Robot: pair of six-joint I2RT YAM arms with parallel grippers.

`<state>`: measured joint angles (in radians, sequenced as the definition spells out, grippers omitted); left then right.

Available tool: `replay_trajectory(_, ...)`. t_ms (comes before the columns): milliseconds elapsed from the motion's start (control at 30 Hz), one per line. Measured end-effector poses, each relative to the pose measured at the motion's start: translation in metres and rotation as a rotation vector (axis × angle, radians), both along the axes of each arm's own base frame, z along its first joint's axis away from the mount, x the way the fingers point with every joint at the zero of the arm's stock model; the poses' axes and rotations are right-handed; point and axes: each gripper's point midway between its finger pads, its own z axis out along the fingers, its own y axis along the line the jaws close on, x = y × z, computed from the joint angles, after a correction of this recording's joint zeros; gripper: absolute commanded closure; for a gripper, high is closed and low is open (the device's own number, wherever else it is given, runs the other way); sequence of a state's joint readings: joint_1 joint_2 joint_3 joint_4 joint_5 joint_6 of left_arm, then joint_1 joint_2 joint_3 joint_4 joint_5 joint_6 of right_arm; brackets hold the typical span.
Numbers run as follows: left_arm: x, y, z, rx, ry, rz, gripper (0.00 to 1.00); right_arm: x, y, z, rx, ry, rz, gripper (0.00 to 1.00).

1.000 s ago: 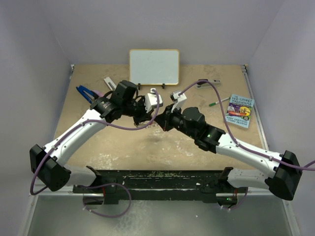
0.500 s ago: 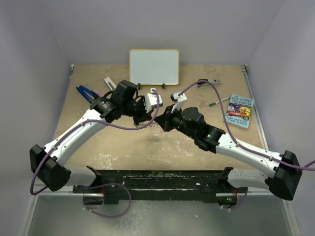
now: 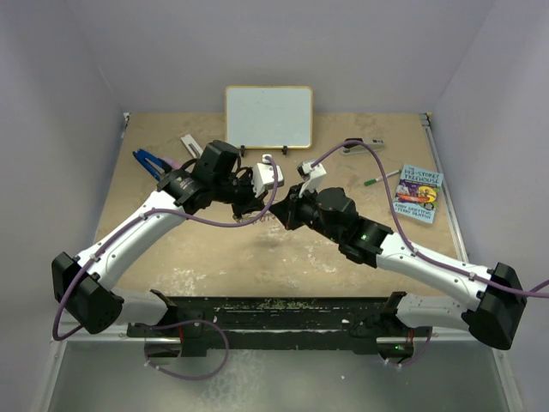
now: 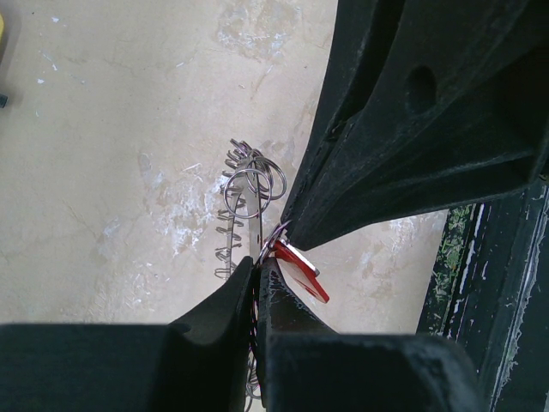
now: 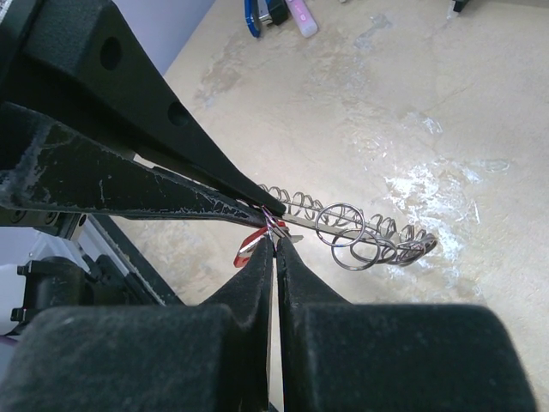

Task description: Put the keys on the keyring

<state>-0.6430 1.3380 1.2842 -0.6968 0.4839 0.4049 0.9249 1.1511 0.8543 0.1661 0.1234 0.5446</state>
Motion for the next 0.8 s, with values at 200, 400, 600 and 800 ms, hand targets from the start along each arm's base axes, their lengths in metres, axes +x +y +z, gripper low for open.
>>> replay_trajectory(200, 0.0001, 0.0000, 0.0000, 0.000, 0.000, 0.000, 0.97, 0.0009, -0.0011, -0.0007, 0.001, 0.006, -0.011, 1.00)
replay_trajectory(400, 0.0001, 0.0000, 0.0001, 0.000, 0.000, 0.000, 0.97, 0.0008, -0.0011, -0.0006, 0.005, 0.009, -0.017, 1.00)
replay_trajectory(600, 0.0001, 0.0000, 0.0000, 0.000, 0.000, 0.000, 0.97, 0.0006, -0.0009, -0.0005, 0.008, 0.013, -0.018, 1.00)
replay_trajectory(800, 0.0003, 0.0001, 0.0000, 0.001, -0.001, 0.001, 0.97, 0.0005, -0.0008, -0.0005, 0.013, 0.020, -0.021, 1.00)
